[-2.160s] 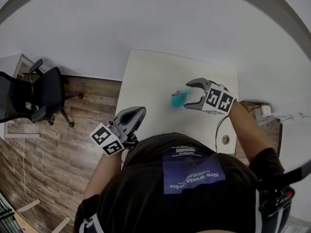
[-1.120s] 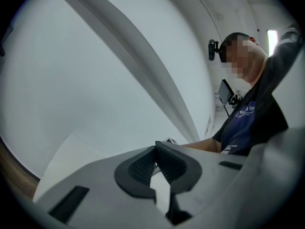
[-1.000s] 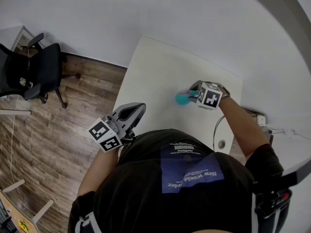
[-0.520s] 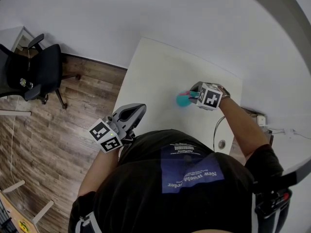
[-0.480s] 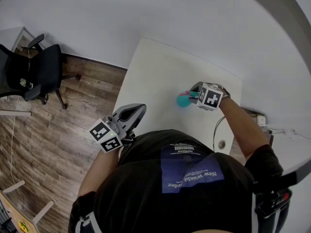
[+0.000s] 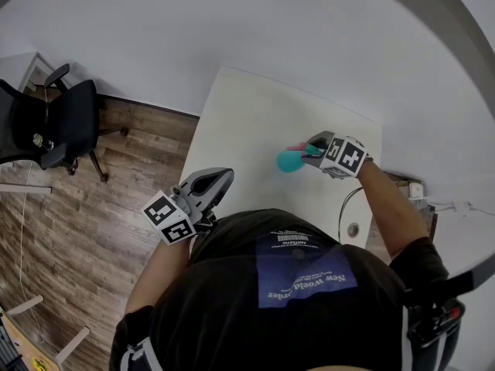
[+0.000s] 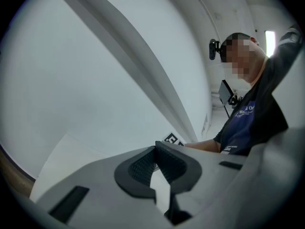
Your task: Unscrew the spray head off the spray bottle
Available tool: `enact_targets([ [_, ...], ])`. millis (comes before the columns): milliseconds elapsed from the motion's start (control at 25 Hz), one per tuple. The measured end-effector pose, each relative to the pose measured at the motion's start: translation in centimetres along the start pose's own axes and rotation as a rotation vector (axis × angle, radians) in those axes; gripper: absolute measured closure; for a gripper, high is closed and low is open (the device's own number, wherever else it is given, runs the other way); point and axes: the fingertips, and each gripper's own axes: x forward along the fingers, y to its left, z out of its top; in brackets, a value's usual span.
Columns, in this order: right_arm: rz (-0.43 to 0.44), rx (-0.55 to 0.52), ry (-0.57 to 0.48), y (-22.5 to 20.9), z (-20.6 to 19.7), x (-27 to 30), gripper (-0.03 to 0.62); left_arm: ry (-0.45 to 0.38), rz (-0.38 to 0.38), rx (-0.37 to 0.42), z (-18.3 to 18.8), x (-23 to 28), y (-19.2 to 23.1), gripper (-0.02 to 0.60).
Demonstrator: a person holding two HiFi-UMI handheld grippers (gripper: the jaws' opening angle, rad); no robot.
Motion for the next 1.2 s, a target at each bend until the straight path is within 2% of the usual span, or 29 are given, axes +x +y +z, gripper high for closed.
enact_targets([
  [160, -0.008, 0.074, -0.136, 0.0, 1.2, -2.6, 0.471, 0.005, -0.01, 0.01, 0.2, 0.5, -0.4, 0.58],
  [320, 0.0, 0.164, -0.316, 0.3, 3.2, -6.3, 0.471, 0.015, -0.035, 0.02, 0.7, 1.2, -1.0, 0.58],
  [560, 0.04, 0.279, -0.642, 1.2, 5.3, -13.4, 0.471, 0.033, -0.115, 0.04, 1.8, 3.3, -3.1, 0.578],
  [720, 0.058, 0.298, -0.784, 2.1, 6.6, -16.7, 0.471, 0.028, -0.176, 0.014, 3.3, 4.0, -3.8, 0.571],
  [760, 0.066, 0.302, -0.811, 2.3, 7.0, -17.2, 0.471, 0.032, -0.188, 0.007, 3.7, 4.1, -3.8, 0.515],
  [1000, 0.125, 0.33, -0.97, 3.3, 7.7, -20.1, 0.471, 0.111, -0.253, 0.05, 3.8, 5.5, -5.1, 0.313],
  [1200, 0.176, 0.334, -1.066, 4.3, 8.5, -21.5, 0.471, 0.135, -0.273, 0.066, 4.4, 6.8, -5.4, 0.151],
])
